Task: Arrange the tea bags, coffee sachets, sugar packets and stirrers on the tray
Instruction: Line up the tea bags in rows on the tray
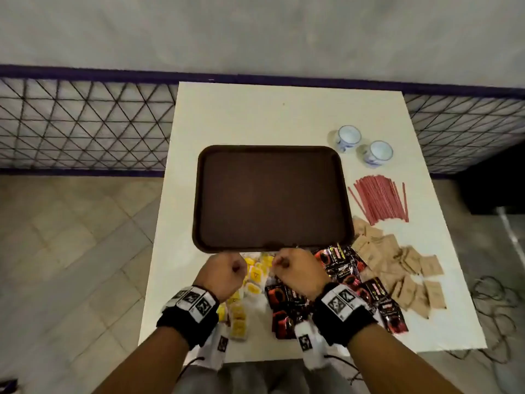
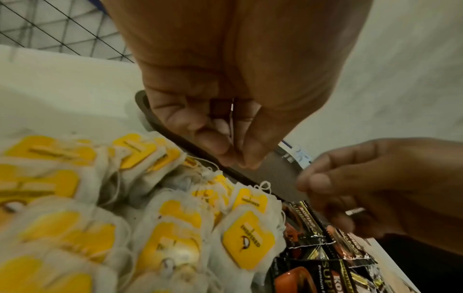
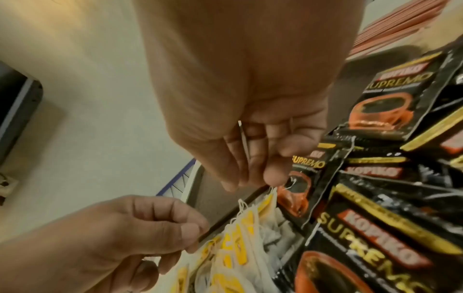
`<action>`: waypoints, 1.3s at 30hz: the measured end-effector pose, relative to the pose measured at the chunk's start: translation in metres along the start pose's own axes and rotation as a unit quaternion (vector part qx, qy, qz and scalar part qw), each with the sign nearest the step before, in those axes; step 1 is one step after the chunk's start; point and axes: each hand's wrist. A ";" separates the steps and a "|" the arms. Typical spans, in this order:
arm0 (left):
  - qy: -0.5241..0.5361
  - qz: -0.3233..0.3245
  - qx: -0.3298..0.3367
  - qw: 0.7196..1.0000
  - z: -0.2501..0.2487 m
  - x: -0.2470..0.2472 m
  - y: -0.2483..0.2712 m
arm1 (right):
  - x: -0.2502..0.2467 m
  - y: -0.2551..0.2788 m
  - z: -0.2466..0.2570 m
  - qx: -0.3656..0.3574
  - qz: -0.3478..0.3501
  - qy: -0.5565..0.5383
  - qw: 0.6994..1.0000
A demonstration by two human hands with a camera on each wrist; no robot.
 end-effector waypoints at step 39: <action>-0.076 0.110 0.106 0.985 0.009 0.018 -0.017 | -0.055 -0.160 0.020 -0.015 -0.015 -0.100 0.995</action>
Point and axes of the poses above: each hand's wrist, its own y-axis away from the middle knuckle, its own x-axis out of the palm, z = x × y, and after that the axes turned 14 degrees about -x, right-handed
